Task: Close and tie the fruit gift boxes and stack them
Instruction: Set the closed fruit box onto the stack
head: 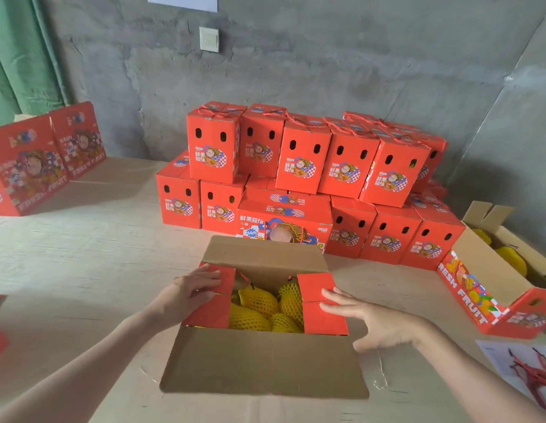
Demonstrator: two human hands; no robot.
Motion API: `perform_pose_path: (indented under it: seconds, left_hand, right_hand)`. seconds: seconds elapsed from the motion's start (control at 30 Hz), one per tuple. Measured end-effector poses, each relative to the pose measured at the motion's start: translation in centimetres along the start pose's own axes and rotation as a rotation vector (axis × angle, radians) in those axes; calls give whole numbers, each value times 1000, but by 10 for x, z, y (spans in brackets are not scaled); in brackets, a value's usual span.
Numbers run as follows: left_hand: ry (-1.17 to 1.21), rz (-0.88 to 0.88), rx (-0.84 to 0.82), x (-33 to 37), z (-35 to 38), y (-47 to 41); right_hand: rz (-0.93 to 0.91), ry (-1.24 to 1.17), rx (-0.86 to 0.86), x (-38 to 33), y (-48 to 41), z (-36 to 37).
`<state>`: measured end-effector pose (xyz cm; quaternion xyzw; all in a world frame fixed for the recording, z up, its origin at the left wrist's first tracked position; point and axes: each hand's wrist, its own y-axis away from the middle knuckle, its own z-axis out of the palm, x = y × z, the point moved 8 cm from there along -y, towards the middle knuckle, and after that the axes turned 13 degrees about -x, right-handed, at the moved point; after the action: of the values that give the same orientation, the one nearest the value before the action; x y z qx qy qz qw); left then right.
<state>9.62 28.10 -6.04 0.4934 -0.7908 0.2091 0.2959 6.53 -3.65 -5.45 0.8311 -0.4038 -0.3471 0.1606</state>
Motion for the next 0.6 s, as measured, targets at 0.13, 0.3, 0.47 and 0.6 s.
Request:
perform_pose_path:
  seconds: [0.13,0.3,0.47,0.6]
  left_hand:
    - [34,-21,-53,-11,4,-3]
    - [313,-103,77,-18,-4,12]
    - [358,37,118,-8,-13,13]
    - [414,57,143,3,-7,12]
  right_hand:
    - [-62,-305,-24,2,3,-5]
    - [-74,-582,112,10,5,-5]
    - [-124,-657,479,1,6,-5]
    - [-74,-400,848,-21,8,-16]
